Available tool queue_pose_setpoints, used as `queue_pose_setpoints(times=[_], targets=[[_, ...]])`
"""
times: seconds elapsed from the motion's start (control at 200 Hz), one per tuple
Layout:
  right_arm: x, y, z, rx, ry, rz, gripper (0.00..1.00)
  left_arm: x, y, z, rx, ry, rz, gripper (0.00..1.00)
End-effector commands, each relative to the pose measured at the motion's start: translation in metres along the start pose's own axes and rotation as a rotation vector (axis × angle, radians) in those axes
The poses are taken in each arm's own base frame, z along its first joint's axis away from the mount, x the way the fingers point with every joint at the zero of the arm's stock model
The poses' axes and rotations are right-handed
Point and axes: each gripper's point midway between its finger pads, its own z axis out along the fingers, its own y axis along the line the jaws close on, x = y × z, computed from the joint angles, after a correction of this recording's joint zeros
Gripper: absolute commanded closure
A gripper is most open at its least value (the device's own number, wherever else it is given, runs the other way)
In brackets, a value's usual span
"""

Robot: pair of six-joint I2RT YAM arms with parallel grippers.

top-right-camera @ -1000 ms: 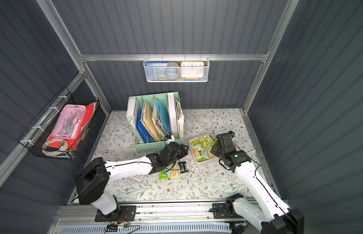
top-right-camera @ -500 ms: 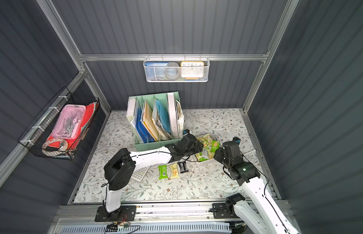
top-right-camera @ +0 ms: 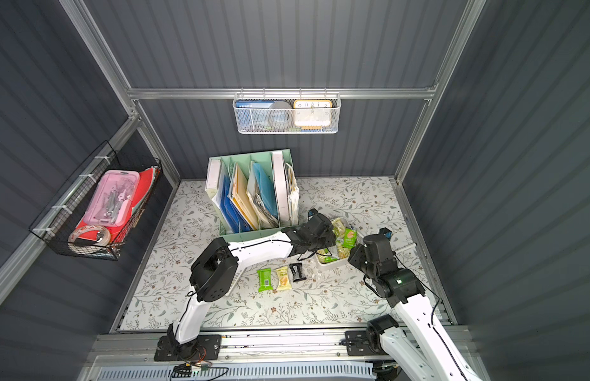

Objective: Take the cookies out of the storage box
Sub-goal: Pick up the cookie from the storage box.

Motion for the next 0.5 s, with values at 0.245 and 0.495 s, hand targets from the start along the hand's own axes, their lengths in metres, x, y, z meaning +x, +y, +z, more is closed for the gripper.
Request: queue_pose_setpoints(times=[0.245, 0.495], targets=[[0.005, -0.005, -0.001, 0.000, 0.009, 0.016, 0.54, 0.011, 0.009, 0.014, -0.048, 0.050, -0.028, 0.46], [0.006, -0.001, 0.001, -0.015, 0.018, 0.024, 0.54, 0.022, 0.014, 0.018, -0.049, 0.089, -0.036, 0.46]])
